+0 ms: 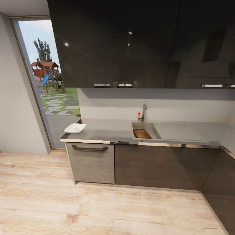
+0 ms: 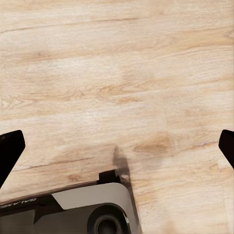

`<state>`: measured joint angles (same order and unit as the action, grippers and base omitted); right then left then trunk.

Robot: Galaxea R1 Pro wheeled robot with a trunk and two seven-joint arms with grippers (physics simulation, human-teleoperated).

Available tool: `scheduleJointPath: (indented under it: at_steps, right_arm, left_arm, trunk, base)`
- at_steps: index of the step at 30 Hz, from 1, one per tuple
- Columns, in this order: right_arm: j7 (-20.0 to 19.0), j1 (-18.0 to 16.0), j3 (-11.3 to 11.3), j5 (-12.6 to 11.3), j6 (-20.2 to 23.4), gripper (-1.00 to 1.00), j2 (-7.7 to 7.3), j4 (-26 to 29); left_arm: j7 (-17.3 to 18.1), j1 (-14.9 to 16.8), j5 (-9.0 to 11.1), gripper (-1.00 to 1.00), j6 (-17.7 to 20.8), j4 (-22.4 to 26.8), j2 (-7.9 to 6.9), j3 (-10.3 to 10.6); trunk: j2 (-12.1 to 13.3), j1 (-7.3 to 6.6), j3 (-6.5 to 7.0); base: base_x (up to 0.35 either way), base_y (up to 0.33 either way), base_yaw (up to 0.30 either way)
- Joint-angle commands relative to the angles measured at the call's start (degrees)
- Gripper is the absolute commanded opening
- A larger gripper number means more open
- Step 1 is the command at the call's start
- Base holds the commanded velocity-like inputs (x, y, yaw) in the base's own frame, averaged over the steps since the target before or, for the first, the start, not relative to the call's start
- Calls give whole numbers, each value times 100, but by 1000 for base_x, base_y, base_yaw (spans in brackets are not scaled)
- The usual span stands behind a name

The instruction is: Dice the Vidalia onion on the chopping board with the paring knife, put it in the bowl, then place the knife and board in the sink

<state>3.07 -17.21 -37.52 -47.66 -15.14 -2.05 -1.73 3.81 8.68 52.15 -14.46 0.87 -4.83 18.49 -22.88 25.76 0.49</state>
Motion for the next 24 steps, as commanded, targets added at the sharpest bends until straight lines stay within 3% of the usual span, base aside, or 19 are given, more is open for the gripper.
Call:
scheduleJointPath:
  at_steps: [1,24]
  right_arm:
    - [9,-4,-45,-24,-15,100,3,-11]
    - [9,-2,-45,-24,-15,100,-1,-11]
  left_arm:
    - [33,2,60,100,-13,-8,0,36]
    - [33,2,58,100,-13,-8,-2,36]
  trunk:
    - [-4,2,-2]
    - [-4,2,-2]
  base:
    - [0,0,0]
    - [0,0,0]
